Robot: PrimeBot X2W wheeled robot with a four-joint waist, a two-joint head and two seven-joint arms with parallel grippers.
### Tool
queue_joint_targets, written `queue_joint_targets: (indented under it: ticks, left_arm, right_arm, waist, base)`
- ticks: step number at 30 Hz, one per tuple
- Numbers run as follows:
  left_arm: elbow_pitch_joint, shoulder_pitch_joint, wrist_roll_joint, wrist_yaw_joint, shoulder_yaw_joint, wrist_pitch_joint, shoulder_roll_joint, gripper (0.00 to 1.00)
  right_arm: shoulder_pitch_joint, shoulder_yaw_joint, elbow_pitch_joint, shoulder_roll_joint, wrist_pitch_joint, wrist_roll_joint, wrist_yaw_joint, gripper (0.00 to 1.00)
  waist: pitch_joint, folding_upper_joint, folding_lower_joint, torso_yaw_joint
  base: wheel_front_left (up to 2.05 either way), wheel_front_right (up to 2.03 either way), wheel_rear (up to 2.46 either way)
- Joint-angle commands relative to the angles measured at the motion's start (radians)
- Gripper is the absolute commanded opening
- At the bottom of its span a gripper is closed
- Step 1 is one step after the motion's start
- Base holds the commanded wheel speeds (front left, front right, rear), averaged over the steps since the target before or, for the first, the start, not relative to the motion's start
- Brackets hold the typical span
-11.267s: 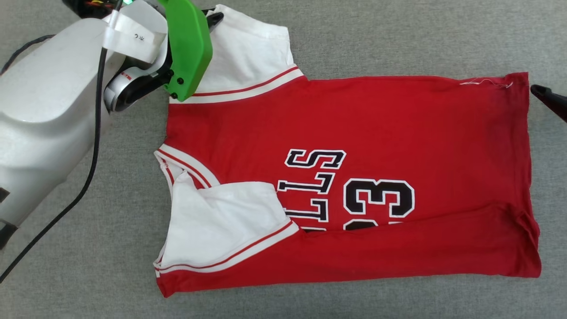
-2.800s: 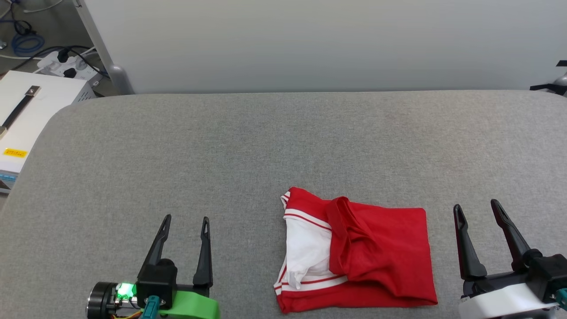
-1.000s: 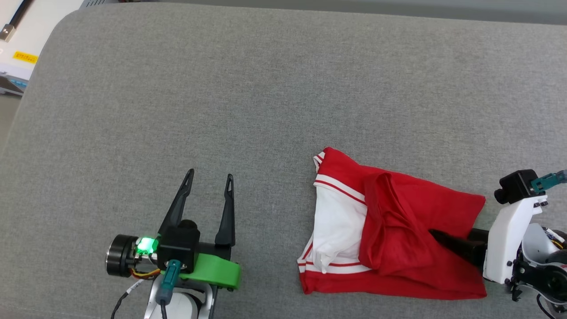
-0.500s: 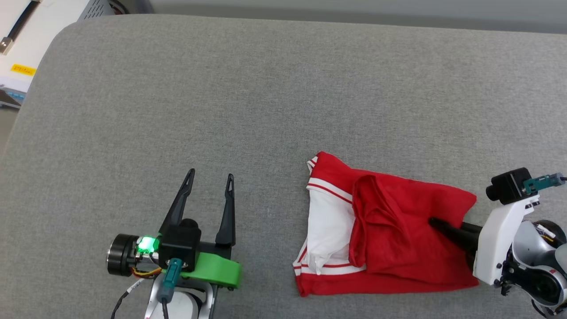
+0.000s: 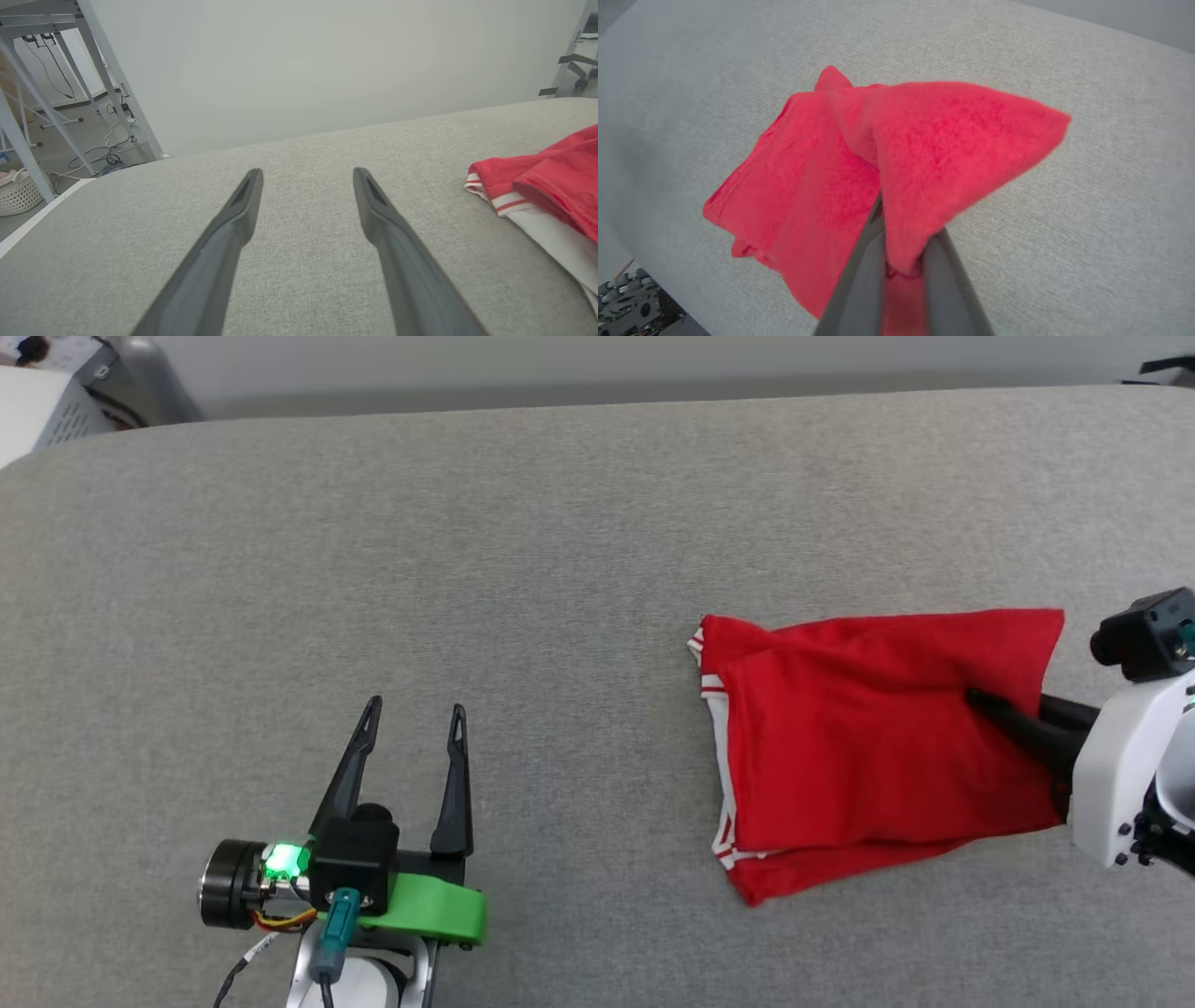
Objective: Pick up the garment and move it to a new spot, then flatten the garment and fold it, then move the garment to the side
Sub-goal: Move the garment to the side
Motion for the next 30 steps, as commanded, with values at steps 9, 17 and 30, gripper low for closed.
queue_joint_targets:
  ticks: [9, 17, 30]
  left_arm:
    - [-0.036, -0.029, 0.015, 0.005, 0.012, -0.006, 0.025, 1.0]
    - [-0.073, -0.092, 0.03, -0.001, 0.003, -0.006, 0.048, 1.0]
    - [-0.131, -0.157, 0.037, 0.011, -0.024, -0.006, 0.063, 1.0]
  right_arm:
    - [-0.122, -0.003, 0.045, -0.05, 0.012, -0.048, -0.001, 0.0]
    - [-0.214, -0.03, 0.233, -0.147, -0.029, -0.098, -0.001, 0.0]
    - [-0.334, -0.154, 0.575, -0.231, -0.112, -0.196, -0.001, 0.0]
  waist:
    - [0.075, -0.0001, 0.0, -0.117]
    - [0.181, -0.0001, 0.0, -0.085]
    - [0.32, -0.0001, 0.0, -0.028]
  base:
    - [0.0, 0.0, 0.0]
    - [0.0, 0.0, 0.0]
    - [0.0, 0.0, 0.0]
